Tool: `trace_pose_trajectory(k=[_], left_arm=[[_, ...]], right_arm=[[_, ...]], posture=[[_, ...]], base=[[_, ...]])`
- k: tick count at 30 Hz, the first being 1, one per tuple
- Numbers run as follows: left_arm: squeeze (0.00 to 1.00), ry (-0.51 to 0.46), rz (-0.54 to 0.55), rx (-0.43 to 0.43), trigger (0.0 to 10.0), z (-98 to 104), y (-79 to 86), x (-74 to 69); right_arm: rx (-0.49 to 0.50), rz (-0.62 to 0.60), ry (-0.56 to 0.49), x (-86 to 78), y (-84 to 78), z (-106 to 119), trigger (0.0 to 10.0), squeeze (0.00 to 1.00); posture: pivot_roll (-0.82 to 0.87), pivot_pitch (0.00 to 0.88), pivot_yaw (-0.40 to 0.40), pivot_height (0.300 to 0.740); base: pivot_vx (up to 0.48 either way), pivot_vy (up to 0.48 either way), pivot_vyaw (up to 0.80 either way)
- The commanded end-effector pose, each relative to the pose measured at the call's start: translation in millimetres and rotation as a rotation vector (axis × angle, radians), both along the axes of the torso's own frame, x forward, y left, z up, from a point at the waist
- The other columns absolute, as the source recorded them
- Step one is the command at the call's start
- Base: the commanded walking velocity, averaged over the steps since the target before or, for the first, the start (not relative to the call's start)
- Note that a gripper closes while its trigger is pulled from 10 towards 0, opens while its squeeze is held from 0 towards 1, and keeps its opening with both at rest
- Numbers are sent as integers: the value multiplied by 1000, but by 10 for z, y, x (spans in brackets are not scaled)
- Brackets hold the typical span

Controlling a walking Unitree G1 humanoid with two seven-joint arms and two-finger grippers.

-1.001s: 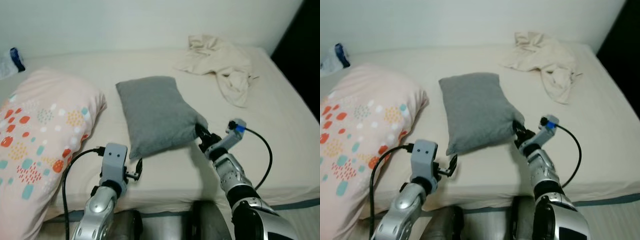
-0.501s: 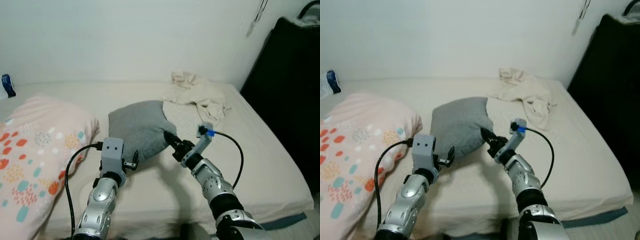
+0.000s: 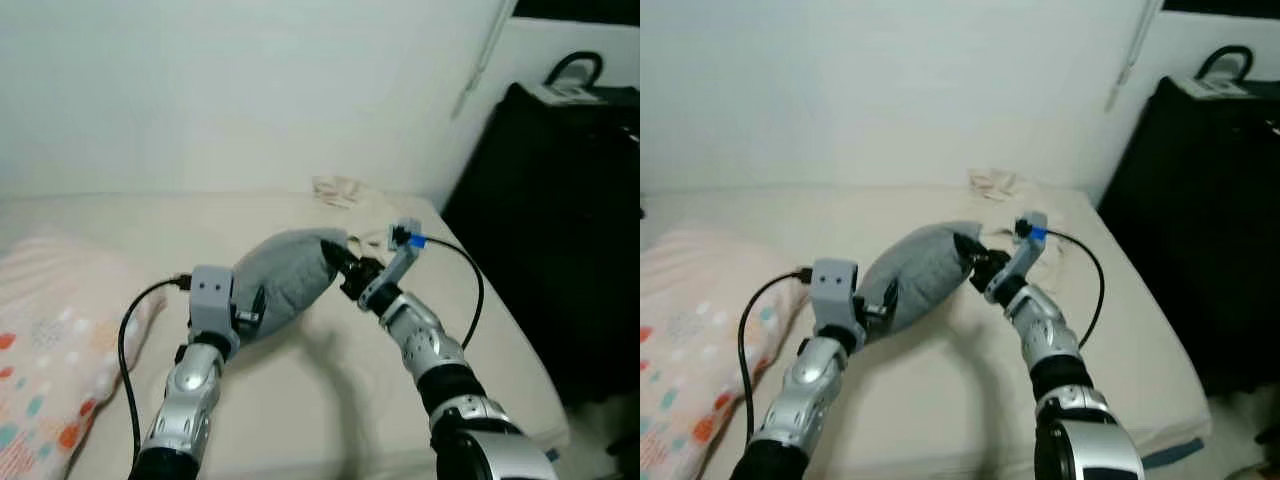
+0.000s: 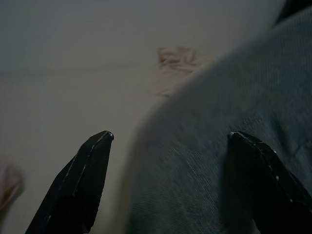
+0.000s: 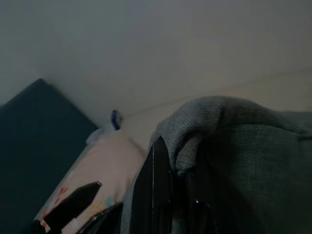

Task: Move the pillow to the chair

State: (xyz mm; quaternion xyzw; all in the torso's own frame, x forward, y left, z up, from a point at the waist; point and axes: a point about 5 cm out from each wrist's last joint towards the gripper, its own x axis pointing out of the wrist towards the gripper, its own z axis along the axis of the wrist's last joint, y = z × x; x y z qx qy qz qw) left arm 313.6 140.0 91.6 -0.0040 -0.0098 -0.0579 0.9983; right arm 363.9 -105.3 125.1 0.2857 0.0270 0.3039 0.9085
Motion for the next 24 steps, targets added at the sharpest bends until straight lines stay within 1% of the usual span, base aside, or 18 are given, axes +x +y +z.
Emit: trace_pose_trajectory(k=[1, 5, 10, 11, 12, 14, 15, 19, 20, 24], left_arm=[[0, 16, 16, 0, 10000, -56, 88, 1], [0, 63, 44, -1, 10000, -147, 150, -15], [0, 87, 51, -5, 10000, -211, 156, -44], [0, 101, 49, -9, 10000, -255, 145, -61], [0, 114, 48, -6, 10000, -287, 132, -72], [0, 122, 47, -3, 10000, -306, 124, -79], [0, 134, 45, -6, 10000, -333, 109, -87], [0, 171, 33, -5, 10000, -406, 59, -110], [0, 189, 36, 2, 10000, -444, 52, -118], [0, 204, 32, 13, 10000, -501, 49, -148]], right_arm=[[-18, 6, 3, 9, 60, -13, 0, 0], [-46, -22, 63, -32, 71, -161, 0, 0], [-73, -44, 107, -68, 61, -268, 0, 0], [-97, -56, 125, -91, 50, -326, 0, 0], [-105, -59, 140, -105, 45, -361, 4196, 0], [-109, -59, 150, -114, 43, -382, 4196, 0], [-110, -65, 161, -121, 33, -404, 10000, 0], [-113, -80, 173, -126, 12, -429, 10000, 0], [-117, -84, 176, -124, 11, -436, 10000, 0], [-122, -94, 181, -122, 10, -446, 10000, 0]], posture=[[142, 0, -96, 740], [146, 0, -96, 740], [145, 0, -94, 740], [142, 0, -92, 740], [141, 0, -91, 740], [141, 0, -91, 740], [140, 0, -91, 740], [139, 0, -89, 740], [139, 0, -88, 740], [142, 0, -87, 740]], base=[[0, 0, 0], [0, 0, 0], [0, 0, 0], [0, 0, 0], [0, 0, 0], [0, 0, 0], [0, 0, 0], [0, 0, 0], [-277, 0, 0], [-362, 0, 0]])
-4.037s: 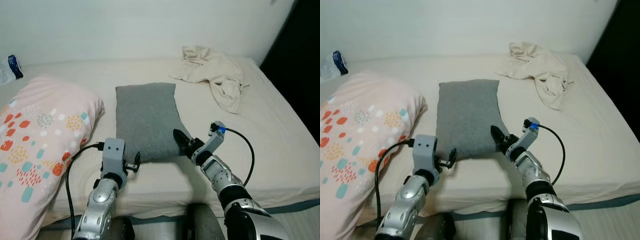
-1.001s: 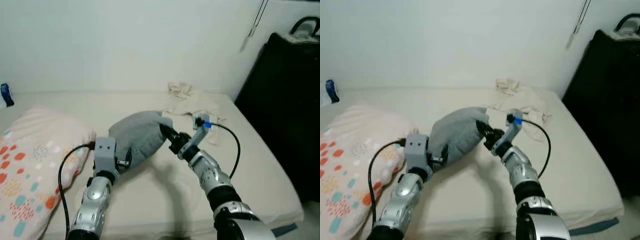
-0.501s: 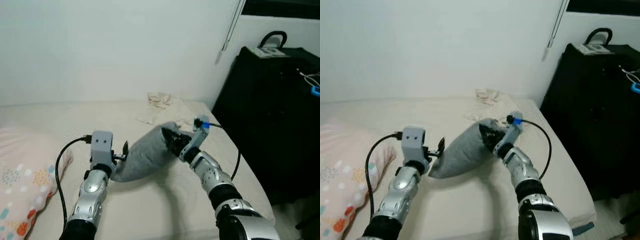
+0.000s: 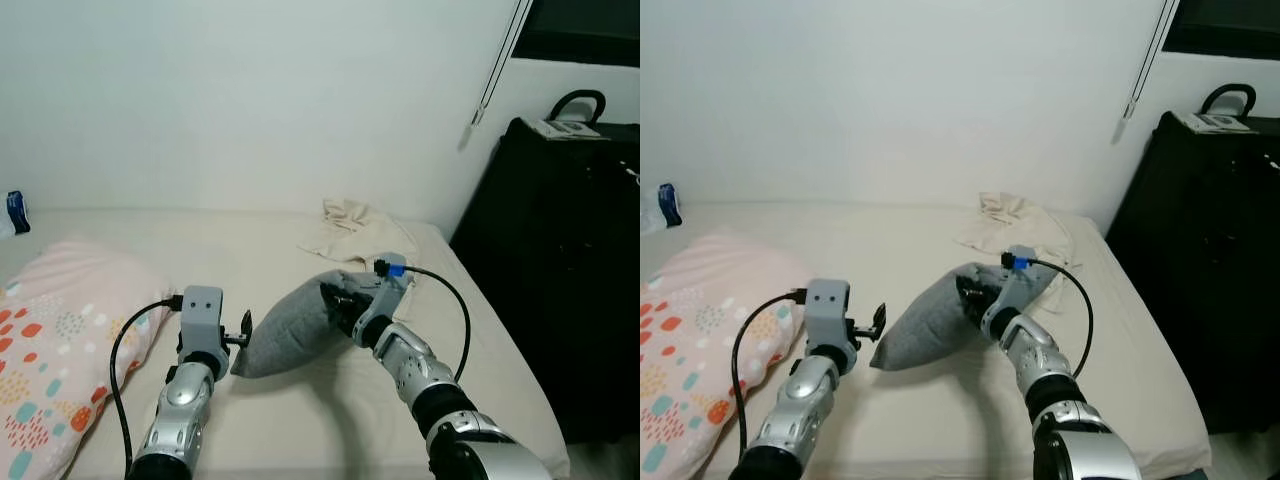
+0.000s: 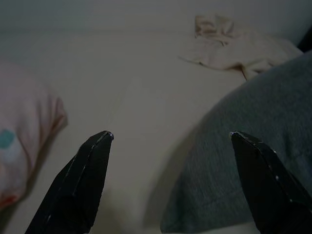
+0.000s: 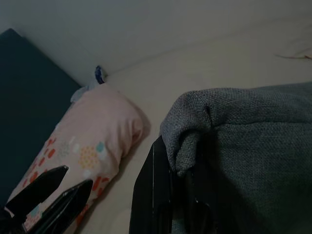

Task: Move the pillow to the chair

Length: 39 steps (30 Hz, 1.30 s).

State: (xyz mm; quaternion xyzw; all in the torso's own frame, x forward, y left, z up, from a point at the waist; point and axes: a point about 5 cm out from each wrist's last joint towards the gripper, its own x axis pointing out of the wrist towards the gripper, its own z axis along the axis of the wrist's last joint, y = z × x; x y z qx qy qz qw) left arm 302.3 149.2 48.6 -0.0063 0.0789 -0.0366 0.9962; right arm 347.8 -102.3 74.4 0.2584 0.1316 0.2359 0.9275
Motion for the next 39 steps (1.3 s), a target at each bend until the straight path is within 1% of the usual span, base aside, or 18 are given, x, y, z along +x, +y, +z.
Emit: trace_pose_trajectory(k=[1, 3, 8, 14, 21, 27, 30, 33, 39], left_arm=[[0, 34, -9, 9, 10000, -92, -38, -46], [0, 42, -7, 12, 10000, -111, -32, -56], [0, 86, 8, 30, 10000, -238, 33, -139], [0, 102, 17, 33, 10000, -290, 57, -184], [0, 98, 15, 37, 10000, -290, 44, -181], [0, 85, 20, 40, 10000, -271, 45, -164], [0, 76, 19, 65, 10000, -254, 49, -154], [0, 72, 13, 70, 10000, -252, 47, -155], [0, 87, 4, 92, 10000, -304, 44, -202]], right_arm=[[1, -21, -29, 38, -18, 55, 10000, 0], [-3, -23, -26, 35, -15, 46, 10000, 0], [-42, -35, 26, -17, 2, -66, 10000, 0], [-43, -43, 37, -47, -14, -114, 10000, 0], [-35, -58, 8, -32, -39, -85, 10000, 0], [-31, -64, 5, -23, -40, -75, 10000, 0], [-33, -62, 5, -23, -39, -75, 10000, 0], [-35, -52, 0, -24, -30, -72, 10000, 0], [-41, -25, 0, -47, 2, -96, 10000, 0]], posture=[[143, 0, -87, 740], [143, 0, -87, 740], [151, 0, -90, 740], [157, 0, -91, 740], [162, 0, -92, 740], [166, 0, -95, 740], [167, 0, -97, 740], [168, 0, -98, 740], [172, 0, -108, 740]], base=[[-382, 0, 0], [-382, 0, 0], [-404, 0, 0], [-409, 0, 0], [-411, 0, 0], [-400, 0, 0], [0, 0, 769], [0, 0, 771], [0, 0, 767]])
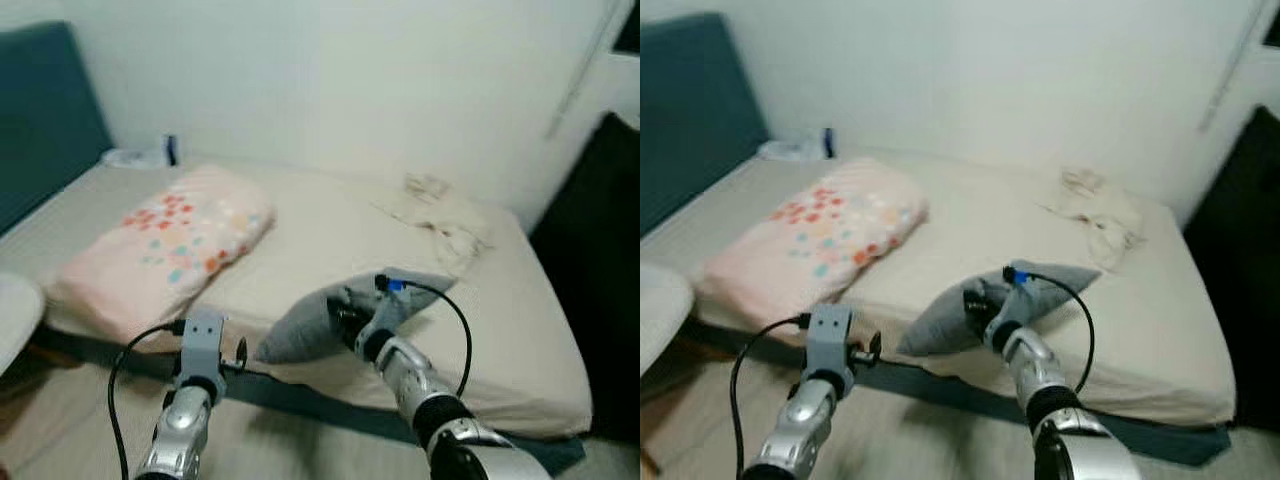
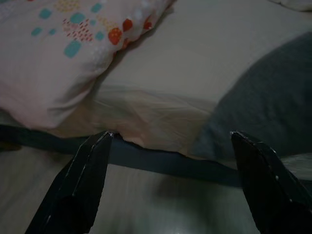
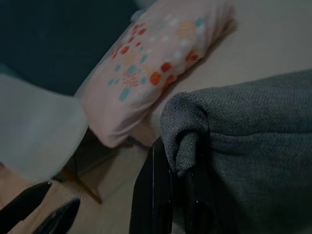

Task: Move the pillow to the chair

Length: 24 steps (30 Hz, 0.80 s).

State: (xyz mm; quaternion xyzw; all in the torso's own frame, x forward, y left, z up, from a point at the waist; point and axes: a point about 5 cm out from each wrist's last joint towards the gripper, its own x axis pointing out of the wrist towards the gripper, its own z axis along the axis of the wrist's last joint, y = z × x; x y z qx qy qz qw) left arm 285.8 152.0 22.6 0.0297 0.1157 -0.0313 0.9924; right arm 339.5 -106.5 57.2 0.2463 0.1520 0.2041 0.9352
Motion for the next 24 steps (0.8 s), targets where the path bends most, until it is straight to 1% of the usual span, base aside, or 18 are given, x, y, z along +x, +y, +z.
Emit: trace_pose_trajectory(k=[1, 4, 14, 15, 16, 18, 19, 21, 22, 23, 24], left_arm=[[0, 19, -5, 20, 10000, -55, 11, -44], [0, 26, -24, 35, 10000, -80, -10, -57], [0, 36, -46, 40, 10000, -98, -36, -62], [0, 54, -52, 41, 10000, -137, -41, -78], [0, 54, -52, 41, 10000, -137, -41, -78], [0, 89, -57, 54, 10000, -225, -34, -131], [0, 135, -56, 67, 10000, -324, -16, -205], [0, 240, -36, 75, 10000, -540, 42, -407], [0, 240, -36, 75, 10000, -540, 42, -407], [0, 330, -2, 56, 10000, -706, 107, -606], [0, 401, 45, 37, 10000, -836, 182, -798]], right_arm=[[1, 26, -43, 32, 42, 69, 10000, 0], [-4, 33, -40, 26, 48, 60, 10000, 0], [-20, 47, -34, 24, 59, 50, 10000, 0], [-34, 49, -15, -1, 63, 5, 10000, 0], [-34, 49, -15, -1, 63, 5, 10000, 0], [-79, 60, 10, -58, 62, -85, 10000, 0], [-113, 71, 37, -117, 56, -171, 10000, 0], [-194, 95, 106, -280, 20, -386, 10000, 0], [-194, 95, 106, -280, 20, -386, 10000, 0], [-269, 108, 193, -474, -50, -612, 10000, 0], [-329, 111, 290, -701, -151, -836, 10000, 0]], posture=[[172, 0, -110, 740], [174, 0, -114, 740], [178, 0, -119, 740], [177, 0, -118, 740], [177, 0, -118, 740], [181, 0, -119, 740], [179, 0, -120, 740], [178, 0, -121, 740], [178, 0, -121, 740], [178, 0, -124, 740], [183, 0, -125, 740]], base=[[0, 0, 763], [0, 0, 765], [0, 0, 764], [0, 0, 763], [0, 0, 763], [0, 0, 756], [0, 0, 763], [0, 0, 759], [0, 0, 763], [0, 0, 763], [0, 0, 763]])
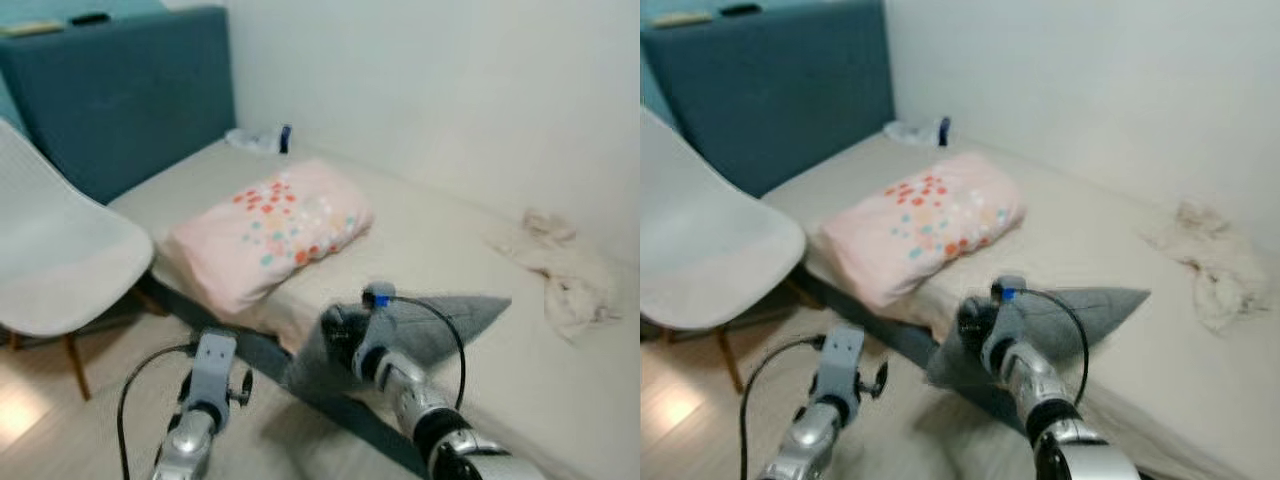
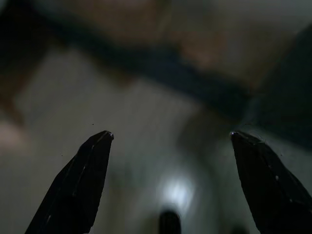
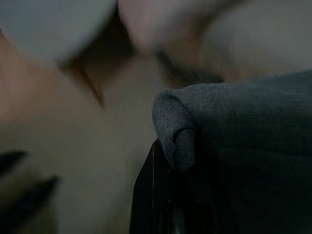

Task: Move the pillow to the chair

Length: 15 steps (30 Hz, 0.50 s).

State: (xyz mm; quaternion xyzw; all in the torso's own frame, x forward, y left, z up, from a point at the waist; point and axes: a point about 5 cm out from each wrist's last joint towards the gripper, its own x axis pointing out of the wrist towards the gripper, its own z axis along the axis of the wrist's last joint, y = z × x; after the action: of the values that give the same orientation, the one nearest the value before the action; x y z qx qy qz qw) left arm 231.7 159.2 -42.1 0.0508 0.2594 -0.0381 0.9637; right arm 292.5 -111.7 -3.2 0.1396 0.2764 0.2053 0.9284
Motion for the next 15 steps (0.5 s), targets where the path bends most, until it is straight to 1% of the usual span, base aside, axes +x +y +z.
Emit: trace_pose_trajectory(k=[1, 2, 4, 5, 6, 7, 9, 11, 12, 13, 14, 15], left_arm=[[0, 108, 61, -5, 10000, -188, 110, -256], [0, 160, 139, -47, 10000, -276, 184, -405], [0, 186, 188, -75, 10000, -319, 233, -487], [0, 230, 219, -71, 10000, -377, 289, -598], [0, 230, 219, -71, 10000, -377, 289, -598], [0, 249, 231, -70, 10000, -400, 311, -643], [0, 316, 293, -80, 10000, -474, 379, -791], [0, 387, 342, -90, 10000, -541, 427, -937], [0, 417, 350, -91, 10000, -568, 432, -998], [0, 417, 350, -91, 10000, -568, 432, -998], [0, 467, 341, -106, 10000, -609, 405, -1082], [0, 483, 334, -116, 10000, -621, 388, -1104]], right_arm=[[-85, 8, 96, -230, -98, -232, 10000, 0], [-128, -6, 175, -427, -197, -400, 10000, 0], [-148, -19, 218, -539, -256, -484, 10000, 0], [-173, -37, 274, -672, -324, -578, 10000, 0], [-173, -37, 274, -672, -324, -578, 10000, 0], [-183, -43, 295, -725, -349, -612, 10000, 0], [-199, -64, 354, -864, -402, -698, 10000, 0], [-233, -57, 408, -996, -435, -772, 10000, 0], [-254, -44, 430, -1055, -445, -804, 10000, 0], [-254, -44, 430, -1055, -445, -804, 10000, 0], [-308, 0, 472, -1173, -469, -861, 10000, 0], [-331, 20, 485, -1213, -480, -880, 10000, 0]], posture=[[183, 0, -125, 740], [184, 0, -127, 740], [188, 0, -130, 740], [188, 0, -130, 740], [188, 0, -130, 740], [189, 0, -130, 740], [198, 0, -133, 740], [200, 0, -132, 740], [200, 0, -132, 740], [200, 0, -132, 740], [207, 0, -131, 740], [210, 0, -132, 740]], base=[[0, 0, 763], [0, 0, 763], [0, 0, 763], [0, 0, 763], [0, 0, 763], [0, 0, 763], [0, 0, 759], [0, 0, 763], [0, 0, 763], [0, 0, 763], [0, 0, 756], [0, 0, 756]])
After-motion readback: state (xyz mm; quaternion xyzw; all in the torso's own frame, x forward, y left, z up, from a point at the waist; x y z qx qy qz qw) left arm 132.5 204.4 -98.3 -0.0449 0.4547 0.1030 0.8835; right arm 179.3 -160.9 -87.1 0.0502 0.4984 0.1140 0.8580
